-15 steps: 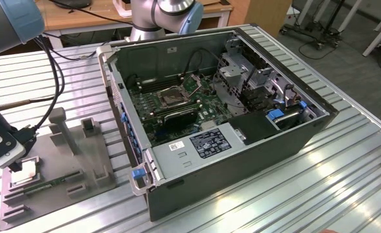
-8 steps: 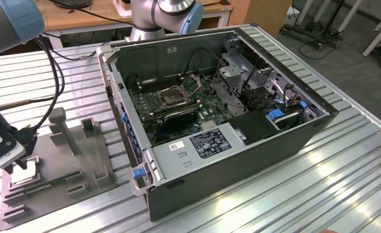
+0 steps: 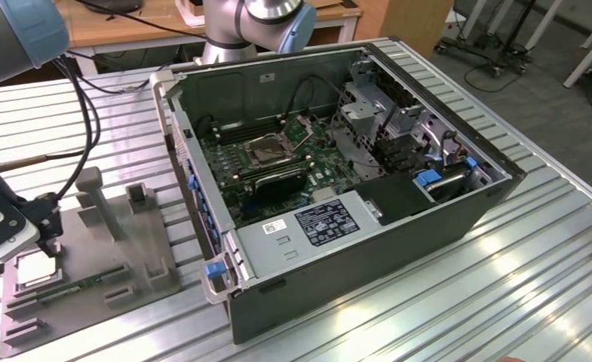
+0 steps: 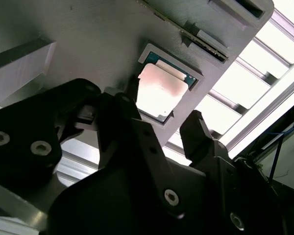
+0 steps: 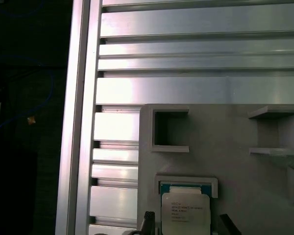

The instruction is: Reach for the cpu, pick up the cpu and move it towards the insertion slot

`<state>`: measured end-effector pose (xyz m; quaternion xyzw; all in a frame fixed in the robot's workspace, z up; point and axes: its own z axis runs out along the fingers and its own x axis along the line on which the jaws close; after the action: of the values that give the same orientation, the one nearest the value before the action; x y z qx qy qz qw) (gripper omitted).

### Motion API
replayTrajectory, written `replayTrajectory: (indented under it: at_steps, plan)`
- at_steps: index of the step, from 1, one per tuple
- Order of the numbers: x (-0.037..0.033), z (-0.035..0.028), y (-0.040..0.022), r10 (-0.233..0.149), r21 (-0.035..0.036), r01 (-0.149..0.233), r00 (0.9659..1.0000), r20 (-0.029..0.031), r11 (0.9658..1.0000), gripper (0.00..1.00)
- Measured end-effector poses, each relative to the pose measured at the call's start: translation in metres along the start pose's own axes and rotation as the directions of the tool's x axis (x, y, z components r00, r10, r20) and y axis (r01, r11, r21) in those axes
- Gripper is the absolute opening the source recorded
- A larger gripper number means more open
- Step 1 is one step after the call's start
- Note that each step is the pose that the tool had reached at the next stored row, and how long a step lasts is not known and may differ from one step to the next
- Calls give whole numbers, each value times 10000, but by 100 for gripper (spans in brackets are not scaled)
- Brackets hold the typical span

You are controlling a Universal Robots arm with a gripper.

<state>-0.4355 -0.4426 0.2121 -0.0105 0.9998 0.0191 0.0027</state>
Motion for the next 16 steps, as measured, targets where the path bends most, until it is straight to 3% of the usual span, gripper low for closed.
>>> replayTrajectory:
  at_steps: [1, 3, 4, 16]
  plan:
    - [0, 0, 0, 0, 0, 0, 10000, 0, 10000, 64]
    - [0, 0, 0, 0, 0, 0, 10000, 0, 10000, 64]
    - [0, 1, 0, 0, 0, 0, 10000, 0, 10000, 71]
    - [1, 79, -3, 1, 0, -1, 10000, -3, 10000, 71]
